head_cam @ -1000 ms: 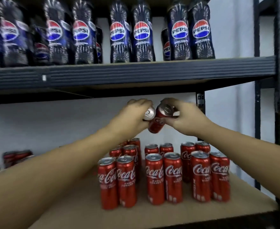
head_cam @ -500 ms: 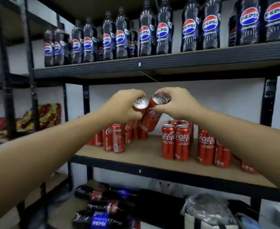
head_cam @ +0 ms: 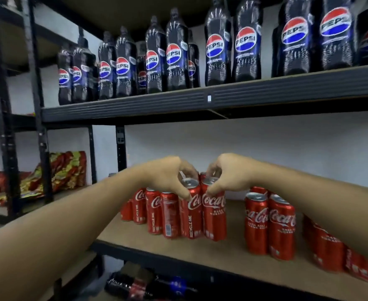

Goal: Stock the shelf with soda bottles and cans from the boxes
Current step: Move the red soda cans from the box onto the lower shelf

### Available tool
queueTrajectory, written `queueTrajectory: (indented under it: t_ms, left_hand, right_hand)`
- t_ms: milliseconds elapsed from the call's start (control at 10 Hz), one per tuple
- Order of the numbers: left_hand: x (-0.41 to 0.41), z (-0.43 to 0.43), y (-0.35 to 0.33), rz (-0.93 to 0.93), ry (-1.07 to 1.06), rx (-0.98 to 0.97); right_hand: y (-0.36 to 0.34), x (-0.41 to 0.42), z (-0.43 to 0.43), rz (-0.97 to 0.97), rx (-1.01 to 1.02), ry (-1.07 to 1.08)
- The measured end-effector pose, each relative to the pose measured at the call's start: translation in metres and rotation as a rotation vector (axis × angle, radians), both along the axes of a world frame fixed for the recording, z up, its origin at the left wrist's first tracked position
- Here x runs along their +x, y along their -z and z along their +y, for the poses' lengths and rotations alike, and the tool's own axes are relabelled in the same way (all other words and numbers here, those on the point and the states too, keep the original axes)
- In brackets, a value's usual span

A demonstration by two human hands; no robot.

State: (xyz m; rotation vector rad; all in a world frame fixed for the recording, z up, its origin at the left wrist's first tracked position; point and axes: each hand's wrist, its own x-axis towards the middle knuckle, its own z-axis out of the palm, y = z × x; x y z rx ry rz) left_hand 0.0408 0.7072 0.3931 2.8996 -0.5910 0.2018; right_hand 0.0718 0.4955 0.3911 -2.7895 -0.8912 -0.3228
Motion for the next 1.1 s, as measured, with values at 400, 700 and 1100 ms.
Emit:
queueTrajectory:
  t_ms: [400,700,1100]
  left_hand:
    - [0.123,0.014,-0.015,0.391,0.322,0.061]
    - [0.178,0.017,0.008,0.454,0.457,0.125]
    - [0.153,0.014,0.025,0.537,0.390,-0.015]
  right_hand:
    - [-0.015,0.082,0.008,0.252,-0.173,0.064]
    - [0.005,0.089,0.010,0.354,-0.168,0.192]
    - [0.021,0.080,0.007,0.307,-0.145,0.216]
